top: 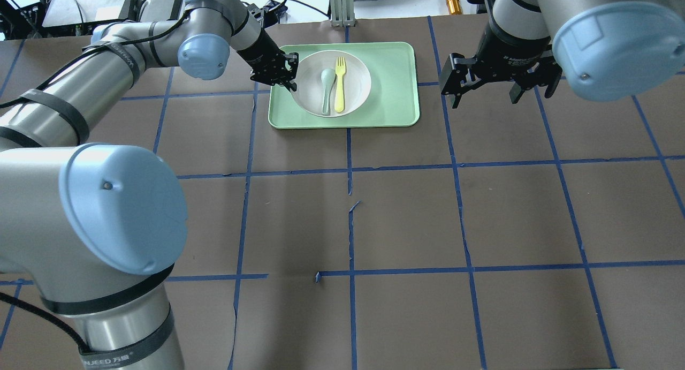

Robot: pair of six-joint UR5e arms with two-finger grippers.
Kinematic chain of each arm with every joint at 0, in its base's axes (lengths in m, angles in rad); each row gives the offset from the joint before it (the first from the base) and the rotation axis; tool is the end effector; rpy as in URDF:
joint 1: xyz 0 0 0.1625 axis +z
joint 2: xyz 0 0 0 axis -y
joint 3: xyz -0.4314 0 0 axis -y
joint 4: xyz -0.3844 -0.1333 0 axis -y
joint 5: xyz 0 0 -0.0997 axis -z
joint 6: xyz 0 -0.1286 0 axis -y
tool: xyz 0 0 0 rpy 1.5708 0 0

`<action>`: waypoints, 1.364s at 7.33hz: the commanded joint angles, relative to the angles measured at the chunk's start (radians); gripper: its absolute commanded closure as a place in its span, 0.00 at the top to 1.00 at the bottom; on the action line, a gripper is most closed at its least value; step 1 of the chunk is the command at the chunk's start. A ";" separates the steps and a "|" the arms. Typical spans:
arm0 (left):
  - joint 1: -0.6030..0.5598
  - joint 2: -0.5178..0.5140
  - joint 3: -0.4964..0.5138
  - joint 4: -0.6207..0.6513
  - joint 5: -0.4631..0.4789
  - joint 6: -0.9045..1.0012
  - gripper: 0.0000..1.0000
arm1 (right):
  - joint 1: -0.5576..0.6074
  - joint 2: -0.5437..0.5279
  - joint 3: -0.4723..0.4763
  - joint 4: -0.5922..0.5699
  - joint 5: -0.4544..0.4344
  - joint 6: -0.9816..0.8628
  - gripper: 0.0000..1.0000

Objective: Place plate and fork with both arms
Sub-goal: 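Slide the white plate with the left gripper onto the green tray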

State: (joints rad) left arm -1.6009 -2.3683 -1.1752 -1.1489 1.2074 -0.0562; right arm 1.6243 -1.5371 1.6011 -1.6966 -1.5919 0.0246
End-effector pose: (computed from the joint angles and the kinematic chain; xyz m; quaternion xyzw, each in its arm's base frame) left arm -0.2019 -0.7588 0.1953 0.0110 -0.9834 0.0020 0.1809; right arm 0.1574 -0.4979 0.4469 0.0141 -0.9994 0.0313 0.0093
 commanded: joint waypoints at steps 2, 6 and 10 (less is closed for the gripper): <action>-0.034 -0.109 0.132 0.001 0.020 -0.016 0.00 | 0.000 0.002 0.002 0.000 0.003 0.000 1.00; -0.050 -0.120 0.146 0.001 0.038 -0.066 0.00 | 0.000 0.002 0.002 -0.002 -0.006 0.000 1.00; -0.053 -0.097 0.080 0.141 0.027 -0.116 0.85 | 0.000 0.002 0.000 -0.002 -0.008 0.000 1.00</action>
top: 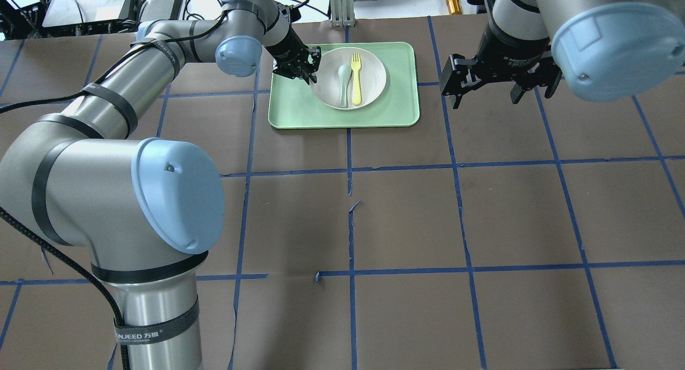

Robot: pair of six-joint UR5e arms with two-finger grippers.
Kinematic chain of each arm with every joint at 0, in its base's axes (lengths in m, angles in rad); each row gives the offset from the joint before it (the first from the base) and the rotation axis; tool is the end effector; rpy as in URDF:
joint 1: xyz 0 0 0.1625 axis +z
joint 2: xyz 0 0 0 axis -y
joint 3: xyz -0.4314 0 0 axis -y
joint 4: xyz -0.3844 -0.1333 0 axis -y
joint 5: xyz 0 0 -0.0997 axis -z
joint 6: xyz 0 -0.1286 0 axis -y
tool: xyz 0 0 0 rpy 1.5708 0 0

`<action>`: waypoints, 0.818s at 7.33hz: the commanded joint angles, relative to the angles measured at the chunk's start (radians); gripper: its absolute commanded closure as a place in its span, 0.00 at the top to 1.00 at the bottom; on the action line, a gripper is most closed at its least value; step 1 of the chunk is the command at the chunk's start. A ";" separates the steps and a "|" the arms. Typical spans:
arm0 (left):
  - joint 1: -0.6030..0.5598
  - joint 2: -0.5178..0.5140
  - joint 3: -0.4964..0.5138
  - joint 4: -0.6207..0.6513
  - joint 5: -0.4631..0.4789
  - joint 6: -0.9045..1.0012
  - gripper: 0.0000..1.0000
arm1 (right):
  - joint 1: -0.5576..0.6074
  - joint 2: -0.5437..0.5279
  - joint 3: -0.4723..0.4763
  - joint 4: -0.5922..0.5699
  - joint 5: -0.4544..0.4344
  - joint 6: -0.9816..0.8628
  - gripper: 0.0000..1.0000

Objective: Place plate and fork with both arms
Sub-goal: 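Open the left gripper and draw it back from the plate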

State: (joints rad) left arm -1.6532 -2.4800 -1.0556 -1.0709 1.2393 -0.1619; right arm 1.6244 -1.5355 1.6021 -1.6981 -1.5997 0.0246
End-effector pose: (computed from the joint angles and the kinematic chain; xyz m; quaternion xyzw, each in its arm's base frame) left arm -0.2410 -0.7902 0.1696 0.0304 -0.9845 0.0317 0.1699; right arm 0.1565 -0.4984 0.4458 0.0141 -0.9993 0.0309 0.0132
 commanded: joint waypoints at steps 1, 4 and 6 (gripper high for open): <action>0.000 0.050 -0.091 0.127 -0.003 -0.011 0.94 | 0.000 0.000 -0.001 0.000 -0.002 0.000 1.00; 0.024 0.301 -0.290 0.047 0.260 0.007 1.00 | -0.001 0.000 -0.004 0.000 0.000 -0.002 1.00; 0.024 0.508 -0.358 -0.218 0.333 0.009 1.00 | -0.001 -0.002 -0.001 0.000 -0.003 -0.002 1.00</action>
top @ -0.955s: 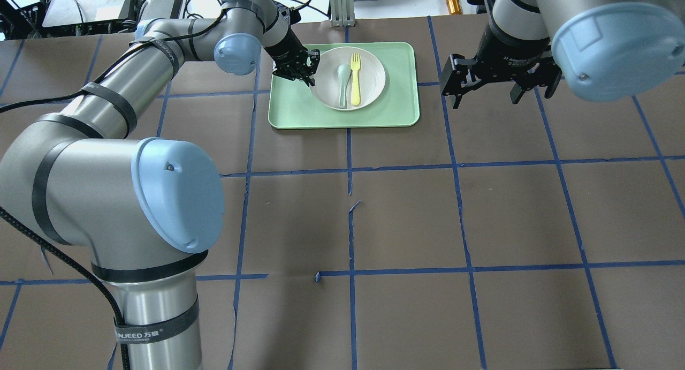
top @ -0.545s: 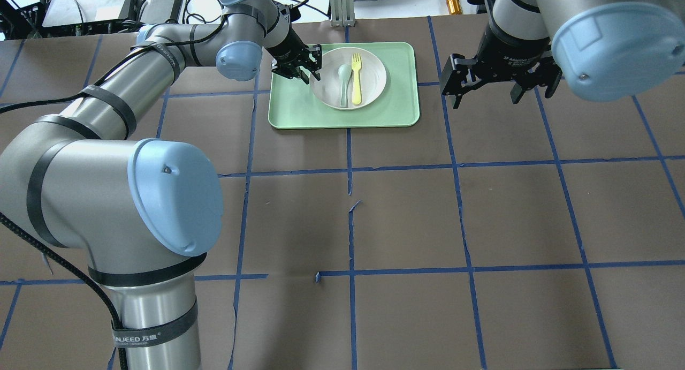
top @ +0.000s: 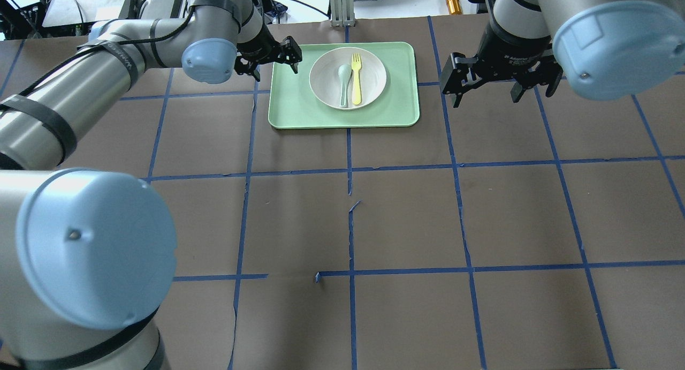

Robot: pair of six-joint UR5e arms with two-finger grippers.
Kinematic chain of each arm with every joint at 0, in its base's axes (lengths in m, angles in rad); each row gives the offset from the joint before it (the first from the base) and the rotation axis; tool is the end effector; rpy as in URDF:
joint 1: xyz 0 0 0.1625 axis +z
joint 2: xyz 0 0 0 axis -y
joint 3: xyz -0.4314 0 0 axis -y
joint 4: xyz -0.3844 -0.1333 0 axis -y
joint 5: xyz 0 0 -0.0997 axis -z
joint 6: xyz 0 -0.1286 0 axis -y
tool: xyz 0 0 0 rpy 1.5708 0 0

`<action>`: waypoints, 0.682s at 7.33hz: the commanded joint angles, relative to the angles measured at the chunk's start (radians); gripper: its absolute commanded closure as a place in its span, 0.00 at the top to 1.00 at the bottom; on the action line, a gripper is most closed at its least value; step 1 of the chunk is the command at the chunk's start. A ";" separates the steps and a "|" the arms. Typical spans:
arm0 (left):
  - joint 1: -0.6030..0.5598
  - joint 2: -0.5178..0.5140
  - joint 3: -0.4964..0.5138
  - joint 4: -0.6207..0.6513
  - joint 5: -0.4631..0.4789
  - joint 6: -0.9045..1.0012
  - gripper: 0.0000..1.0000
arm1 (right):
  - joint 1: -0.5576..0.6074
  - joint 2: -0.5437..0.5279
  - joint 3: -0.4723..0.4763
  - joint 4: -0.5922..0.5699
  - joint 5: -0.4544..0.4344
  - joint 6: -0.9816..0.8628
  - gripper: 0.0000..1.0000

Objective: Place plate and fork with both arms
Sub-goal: 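Open the left gripper and draw it back from the plate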

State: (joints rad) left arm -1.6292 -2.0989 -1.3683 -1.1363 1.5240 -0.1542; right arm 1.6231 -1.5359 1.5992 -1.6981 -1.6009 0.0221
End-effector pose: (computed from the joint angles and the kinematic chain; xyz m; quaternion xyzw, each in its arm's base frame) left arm -0.1796 -0.6853 0.2953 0.0465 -0.9972 0.0516 0.0290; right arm 0.1557 -0.4989 0.4474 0.0146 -0.9993 0.0325 0.0138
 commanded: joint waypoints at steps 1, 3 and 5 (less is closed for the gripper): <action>-0.001 0.228 -0.089 -0.208 0.048 0.001 1.00 | 0.000 -0.001 0.002 0.000 -0.002 -0.001 1.00; -0.014 0.395 -0.159 -0.308 0.038 0.001 1.00 | 0.000 -0.003 0.004 0.000 -0.001 0.001 1.00; -0.014 0.483 -0.199 -0.394 0.044 -0.010 1.00 | 0.000 -0.006 0.005 0.000 0.002 0.002 1.00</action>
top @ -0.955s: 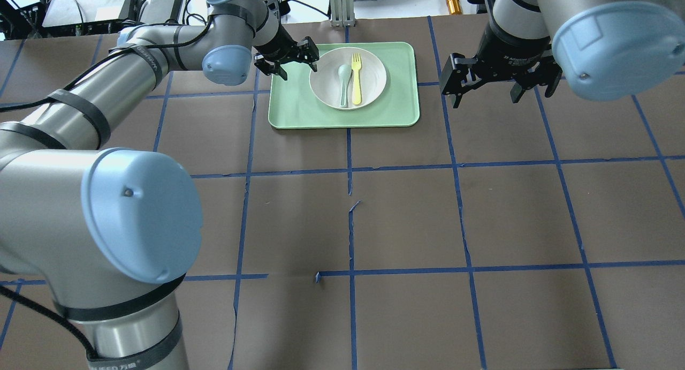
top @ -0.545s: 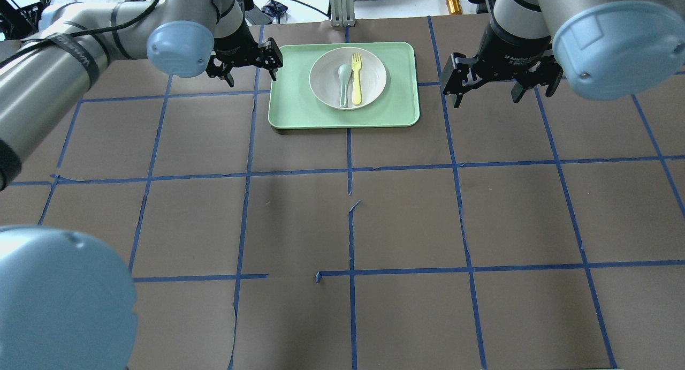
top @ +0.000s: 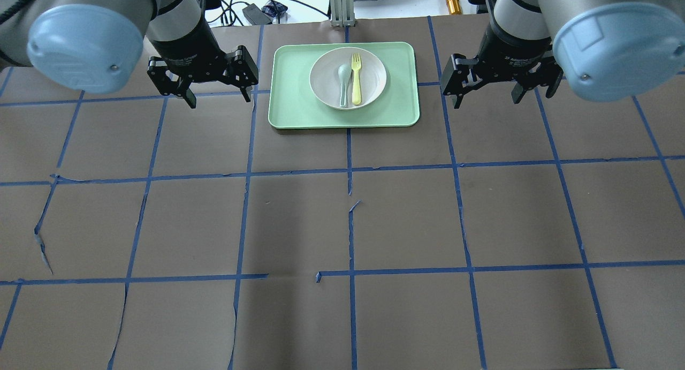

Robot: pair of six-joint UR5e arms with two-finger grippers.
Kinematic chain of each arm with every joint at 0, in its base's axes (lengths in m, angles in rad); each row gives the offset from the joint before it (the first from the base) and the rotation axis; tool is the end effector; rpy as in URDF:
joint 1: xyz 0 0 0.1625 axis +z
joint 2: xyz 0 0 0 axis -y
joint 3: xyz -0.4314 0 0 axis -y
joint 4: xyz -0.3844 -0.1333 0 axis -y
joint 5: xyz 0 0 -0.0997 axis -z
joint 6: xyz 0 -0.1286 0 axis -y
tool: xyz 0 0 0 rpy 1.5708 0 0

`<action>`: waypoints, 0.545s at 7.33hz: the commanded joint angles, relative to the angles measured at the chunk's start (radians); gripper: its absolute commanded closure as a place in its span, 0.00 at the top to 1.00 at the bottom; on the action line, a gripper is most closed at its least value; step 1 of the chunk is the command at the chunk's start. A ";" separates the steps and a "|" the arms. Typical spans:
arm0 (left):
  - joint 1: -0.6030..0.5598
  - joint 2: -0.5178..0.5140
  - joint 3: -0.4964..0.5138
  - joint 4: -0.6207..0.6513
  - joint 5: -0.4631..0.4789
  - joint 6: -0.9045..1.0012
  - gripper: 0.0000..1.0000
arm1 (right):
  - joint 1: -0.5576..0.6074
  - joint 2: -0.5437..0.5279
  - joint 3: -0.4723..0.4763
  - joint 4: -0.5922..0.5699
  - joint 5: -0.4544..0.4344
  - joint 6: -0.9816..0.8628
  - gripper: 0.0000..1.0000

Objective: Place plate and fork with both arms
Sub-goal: 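Open the left gripper and draw it back from the plate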

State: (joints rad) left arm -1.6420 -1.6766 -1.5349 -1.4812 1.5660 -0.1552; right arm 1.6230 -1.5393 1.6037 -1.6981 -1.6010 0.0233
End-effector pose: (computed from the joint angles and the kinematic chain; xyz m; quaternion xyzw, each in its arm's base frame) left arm -0.1714 -0.5204 0.4380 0.0420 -0.9991 0.0095 0.0035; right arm 0.1556 -0.4973 0.4469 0.0140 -0.9993 0.0320 0.0139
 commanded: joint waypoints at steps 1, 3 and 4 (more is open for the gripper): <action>-0.001 0.090 -0.056 -0.031 0.002 0.002 1.00 | 0.000 -0.002 0.001 -0.002 0.001 0.001 1.00; 0.002 0.094 -0.059 0.005 0.002 0.002 1.00 | 0.003 0.002 -0.010 -0.002 -0.006 0.003 1.00; 0.001 0.097 -0.057 0.005 0.002 0.002 1.00 | 0.008 0.010 -0.001 -0.044 0.015 0.027 1.00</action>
State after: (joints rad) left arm -1.6410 -1.5847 -1.5915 -1.4807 1.5681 -0.1537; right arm 1.6259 -1.5369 1.5997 -1.7096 -1.5990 0.0312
